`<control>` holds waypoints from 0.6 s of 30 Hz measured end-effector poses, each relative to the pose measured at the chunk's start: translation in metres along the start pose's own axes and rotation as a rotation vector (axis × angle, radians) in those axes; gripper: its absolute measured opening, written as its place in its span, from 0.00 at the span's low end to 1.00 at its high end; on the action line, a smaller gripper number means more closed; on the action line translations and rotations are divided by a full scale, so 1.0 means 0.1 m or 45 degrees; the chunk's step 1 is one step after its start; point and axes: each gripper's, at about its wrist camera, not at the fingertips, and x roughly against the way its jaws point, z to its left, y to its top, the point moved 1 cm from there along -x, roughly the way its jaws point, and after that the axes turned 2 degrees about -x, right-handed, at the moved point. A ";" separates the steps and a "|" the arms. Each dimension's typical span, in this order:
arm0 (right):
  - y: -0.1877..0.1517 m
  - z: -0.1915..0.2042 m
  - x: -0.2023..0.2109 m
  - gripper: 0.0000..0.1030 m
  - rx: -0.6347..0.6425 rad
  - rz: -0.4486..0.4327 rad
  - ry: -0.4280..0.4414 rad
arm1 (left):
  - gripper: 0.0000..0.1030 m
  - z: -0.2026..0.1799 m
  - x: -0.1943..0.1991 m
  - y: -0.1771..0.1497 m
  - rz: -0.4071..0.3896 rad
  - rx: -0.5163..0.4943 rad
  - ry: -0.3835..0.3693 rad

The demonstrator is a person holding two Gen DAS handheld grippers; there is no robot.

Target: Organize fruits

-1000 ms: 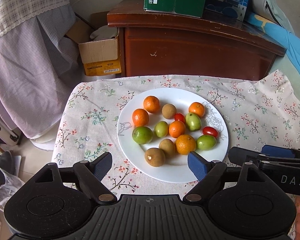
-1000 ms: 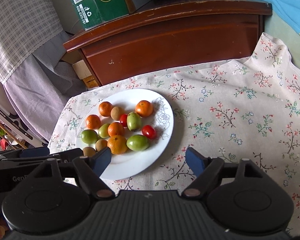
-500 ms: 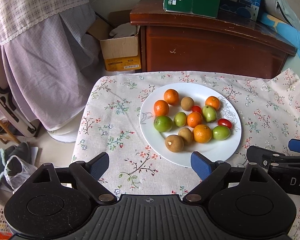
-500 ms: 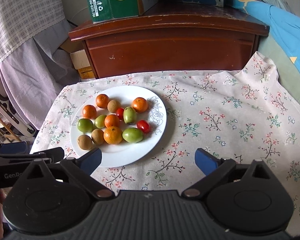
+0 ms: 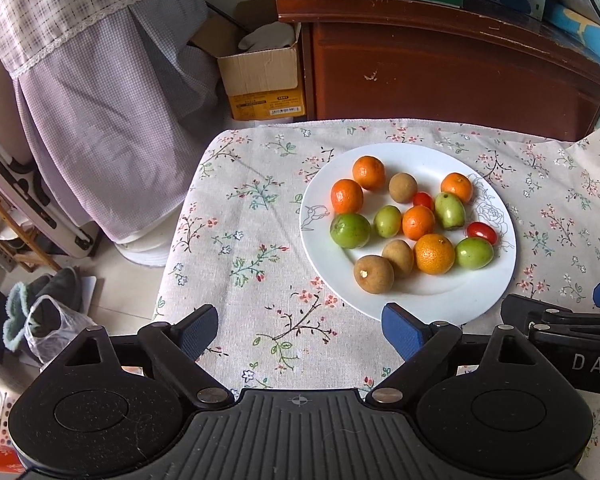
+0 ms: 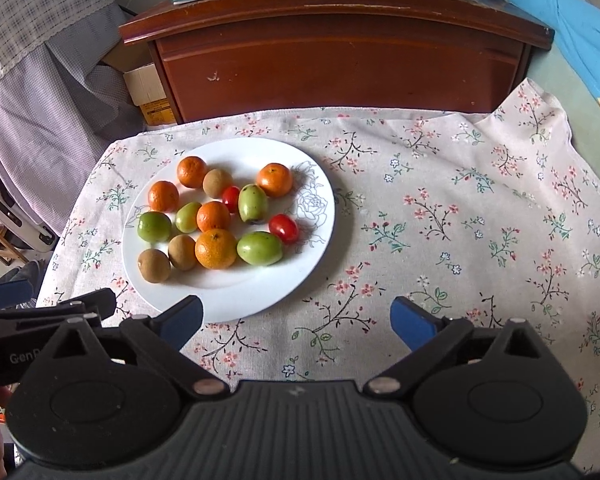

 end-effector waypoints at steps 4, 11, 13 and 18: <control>0.01 0.00 -0.03 0.97 -0.006 0.014 -0.016 | 0.88 -0.01 -0.03 0.00 0.011 0.005 0.007; 0.02 0.05 -0.07 0.97 0.019 0.012 -0.037 | 0.88 -0.01 -0.07 0.01 0.028 0.008 0.030; 0.03 0.06 -0.08 0.97 0.021 0.018 -0.042 | 0.88 -0.01 -0.08 0.02 0.036 0.010 0.038; 0.04 0.08 -0.10 0.97 0.027 0.018 -0.050 | 0.88 0.00 -0.10 0.02 0.043 0.013 0.051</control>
